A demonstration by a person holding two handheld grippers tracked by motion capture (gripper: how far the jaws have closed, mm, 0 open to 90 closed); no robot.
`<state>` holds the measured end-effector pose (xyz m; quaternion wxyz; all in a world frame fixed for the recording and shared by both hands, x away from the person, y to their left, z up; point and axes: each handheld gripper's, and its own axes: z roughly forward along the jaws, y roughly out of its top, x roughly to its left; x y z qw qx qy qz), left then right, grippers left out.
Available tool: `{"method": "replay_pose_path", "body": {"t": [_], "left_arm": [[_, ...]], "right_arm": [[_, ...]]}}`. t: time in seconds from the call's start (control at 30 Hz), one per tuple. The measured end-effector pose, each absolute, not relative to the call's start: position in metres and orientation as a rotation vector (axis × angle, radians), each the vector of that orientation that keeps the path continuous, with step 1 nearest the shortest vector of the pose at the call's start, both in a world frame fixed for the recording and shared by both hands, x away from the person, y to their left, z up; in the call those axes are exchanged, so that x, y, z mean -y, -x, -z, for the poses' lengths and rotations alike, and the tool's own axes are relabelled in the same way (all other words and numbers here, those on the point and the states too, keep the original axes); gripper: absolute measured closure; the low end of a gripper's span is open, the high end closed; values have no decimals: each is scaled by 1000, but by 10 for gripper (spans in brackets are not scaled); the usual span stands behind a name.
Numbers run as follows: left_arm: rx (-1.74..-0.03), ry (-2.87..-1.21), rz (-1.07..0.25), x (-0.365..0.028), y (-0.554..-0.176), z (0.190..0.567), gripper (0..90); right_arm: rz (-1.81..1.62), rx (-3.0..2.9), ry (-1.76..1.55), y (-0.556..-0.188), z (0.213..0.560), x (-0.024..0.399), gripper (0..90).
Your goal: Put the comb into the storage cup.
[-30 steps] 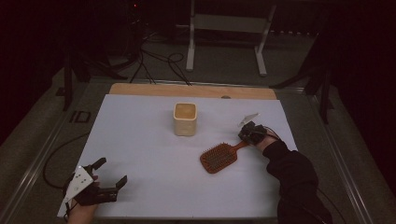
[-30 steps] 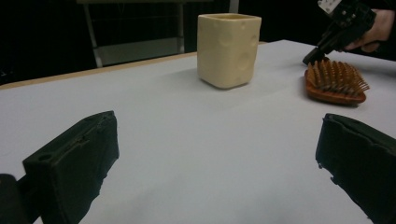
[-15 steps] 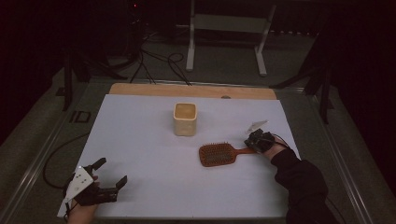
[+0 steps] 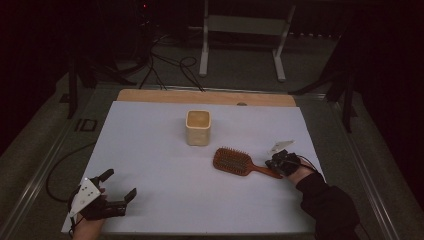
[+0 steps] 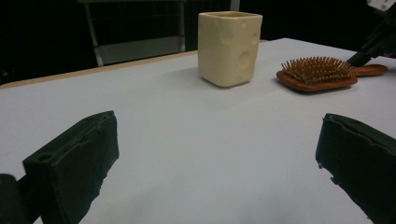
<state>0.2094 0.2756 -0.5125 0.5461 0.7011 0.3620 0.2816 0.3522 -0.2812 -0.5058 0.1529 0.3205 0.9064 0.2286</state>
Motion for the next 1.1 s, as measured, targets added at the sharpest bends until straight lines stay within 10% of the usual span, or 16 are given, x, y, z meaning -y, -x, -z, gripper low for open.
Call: {"method": "replay_pose_path", "body": {"t": [1.1], "left_arm": [[-854,-1666,-669,-274,-210,513,2]], "right_arm": [[-700,-2633,-926,-305,505,254,900]]}}
